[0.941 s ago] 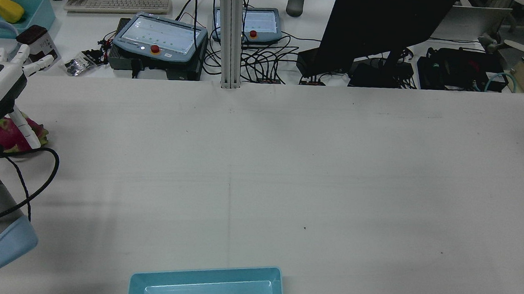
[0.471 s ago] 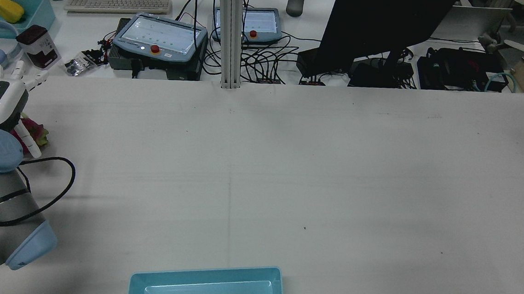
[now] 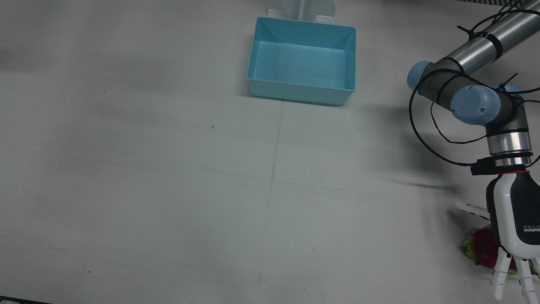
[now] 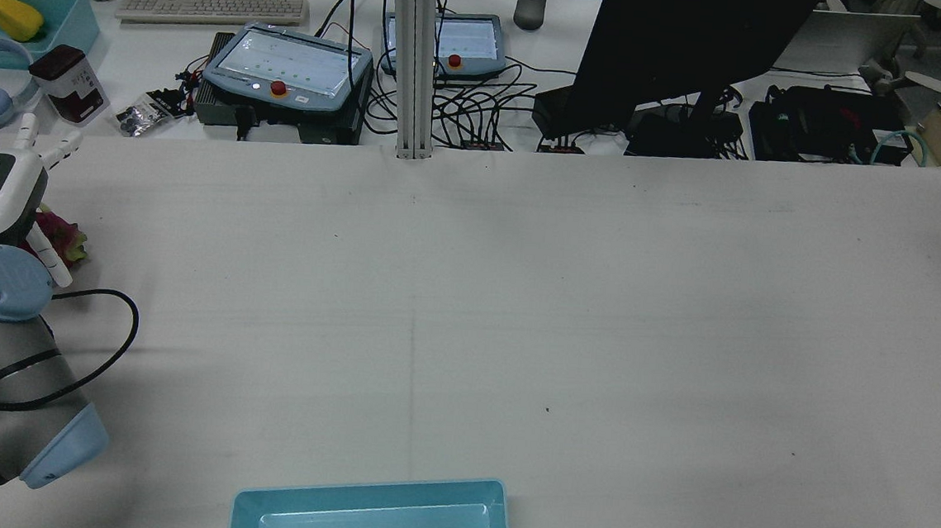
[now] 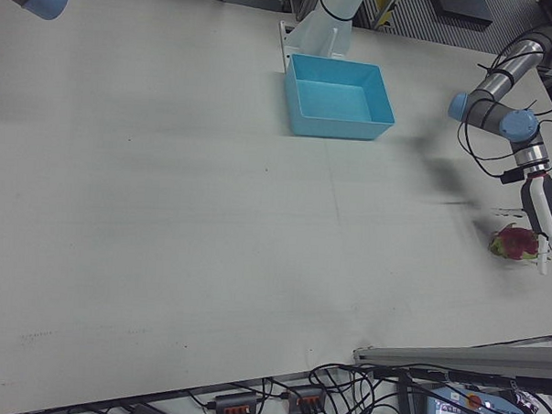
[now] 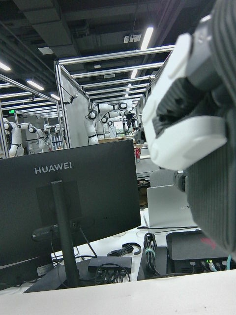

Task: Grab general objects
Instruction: 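Reach the left hand toward the pink dragon fruit, then close the left hand's fingers around the dragon fruit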

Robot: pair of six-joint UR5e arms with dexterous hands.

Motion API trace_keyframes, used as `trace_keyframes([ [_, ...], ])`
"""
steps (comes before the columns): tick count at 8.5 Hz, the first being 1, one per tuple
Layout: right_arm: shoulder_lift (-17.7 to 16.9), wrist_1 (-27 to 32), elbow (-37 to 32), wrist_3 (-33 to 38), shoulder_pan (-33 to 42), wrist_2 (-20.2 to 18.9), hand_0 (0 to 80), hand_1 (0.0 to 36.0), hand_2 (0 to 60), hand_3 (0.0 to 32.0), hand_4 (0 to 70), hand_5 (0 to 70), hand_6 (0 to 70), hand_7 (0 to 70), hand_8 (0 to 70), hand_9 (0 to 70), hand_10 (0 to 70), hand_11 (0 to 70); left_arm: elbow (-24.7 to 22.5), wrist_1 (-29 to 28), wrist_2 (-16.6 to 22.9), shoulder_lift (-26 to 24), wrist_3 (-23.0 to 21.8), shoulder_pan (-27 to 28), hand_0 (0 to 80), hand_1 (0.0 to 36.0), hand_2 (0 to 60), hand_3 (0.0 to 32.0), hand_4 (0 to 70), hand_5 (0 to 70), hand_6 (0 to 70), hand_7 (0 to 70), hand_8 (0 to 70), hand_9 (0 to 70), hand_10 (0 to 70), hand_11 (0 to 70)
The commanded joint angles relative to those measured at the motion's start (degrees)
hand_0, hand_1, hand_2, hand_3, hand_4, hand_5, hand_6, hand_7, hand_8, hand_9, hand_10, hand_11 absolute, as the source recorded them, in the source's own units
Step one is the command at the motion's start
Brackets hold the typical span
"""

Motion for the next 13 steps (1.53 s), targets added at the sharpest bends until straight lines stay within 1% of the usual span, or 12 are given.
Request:
trace_keyframes([
  [1,0.0,0.0,-0.1,0.1,0.0,0.0,0.0,0.0,0.0,0.0,0.0,0.0,0.0,0.0,0.0,0.0,0.0,0.0,2.1,-1.6,-3.9,0.0,0.4,0.4,45.5,8.9,0.0,21.4,1.8,0.0,0.0,0.0,0.0,0.0,0.0,0.0],
  [2,0.0,0.0,-0.1,0.0,0.0,0.0,0.0,0.0,0.0,0.0,0.0,0.0,0.0,0.0,0.0,0.0,0.0,0.0,3.6,-1.5,-5.1,0.0,0.5,1.8,45.3,8.8,0.0,20.8,2.1,0.0,0.0,0.0,0.0,0.0,0.0,0.0],
  [3,0.0,0.0,-0.1,0.0,0.0,0.0,0.0,0.0,0.0,0.0,0.0,0.0,0.0,0.0,0.0,0.0,0.0,0.0,4.8,-1.5,-5.4,0.0,0.4,2.8,45.4,8.8,0.0,21.0,2.5,0.0,0.0,0.0,0.0,0.0,0.0,0.0],
  [4,0.0,0.0,-0.1,0.0,0.0,0.0,0.0,0.0,0.0,0.0,0.0,0.0,0.0,0.0,0.0,0.0,0.0,0.0,5.2,-1.7,-6.2,0.0,0.4,3.0,45.4,8.6,0.0,22.4,2.9,0.0,0.0,0.0,0.0,0.0,0.0,0.0],
  [5,0.0,0.0,0.0,0.0,0.0,0.0,0.0,0.0,0.0,0.0,0.0,0.0,0.0,0.0,0.0,0.0,0.0,0.0,5.5,-1.8,-6.3,0.0,0.4,3.0,45.6,8.8,0.0,7.4,0.0,41.5,0.0,0.0,0.0,0.0,0.0,0.0],
  [6,0.0,0.0,0.0,0.0,0.0,0.0,0.0,0.0,0.0,0.0,0.0,0.0,0.0,0.0,0.0,0.0,0.0,0.0,5.6,-2.0,-6.5,0.0,0.4,3.0,45.6,8.6,0.0,3.0,0.0,61.6,0.0,0.0,0.0,0.0,0.0,0.0],
  [7,0.0,0.0,-0.1,0.0,0.0,0.0,0.0,0.0,0.0,0.0,0.0,0.0,0.0,0.0,0.0,0.0,0.0,0.0,5.7,-2.0,-7.4,-0.3,0.5,3.0,45.5,8.6,0.0,0.0,0.0,70.0,0.0,0.0,0.0,0.0,0.0,0.0],
  [9,0.0,0.0,-0.1,0.0,0.0,0.0,0.0,0.0,0.0,0.0,0.0,0.0,0.0,0.0,0.0,0.0,0.0,0.0,6.0,-3.3,-7.6,-2.1,5.2,2.7,45.9,9.0,0.0,0.0,0.0,70.0,0.0,0.0,0.0,0.0,0.0,0.0],
  [10,0.0,0.0,-0.1,0.0,0.0,0.0,0.0,0.0,0.0,0.0,0.0,0.0,0.0,0.0,0.0,0.0,0.0,0.0,6.5,-5.2,-7.6,-2.3,7.1,2.6,46.0,9.4,0.0,0.0,0.0,70.0,0.0,0.0,0.0,0.0,0.0,0.0],
  [11,0.0,0.0,-0.1,0.0,0.0,0.0,0.0,0.0,0.0,0.0,0.0,0.0,0.0,0.0,0.0,0.0,0.0,0.0,7.7,-6.6,-7.6,-2.3,7.3,2.4,46.3,10.0,0.0,0.0,0.0,70.0,0.0,0.0,0.0,0.0,0.0,0.0],
  [12,0.0,0.0,-0.1,0.0,0.0,0.0,0.0,0.0,0.0,0.0,0.0,0.0,0.0,0.0,0.0,0.0,0.0,0.0,9.2,-7.0,-7.6,-2.8,7.3,1.9,46.8,11.0,1.1,0.0,0.0,70.0,0.0,0.0,0.0,0.0,0.0,0.0],
  [13,0.0,0.0,-0.1,0.0,0.0,0.0,0.0,0.0,0.0,0.0,0.0,0.0,0.0,0.0,0.0,0.0,0.0,0.0,10.0,-7.1,-7.6,-2.8,7.3,1.6,47.5,13.4,6.5,0.0,0.0,70.0,0.0,0.0,0.0,0.0,0.0,0.0],
])
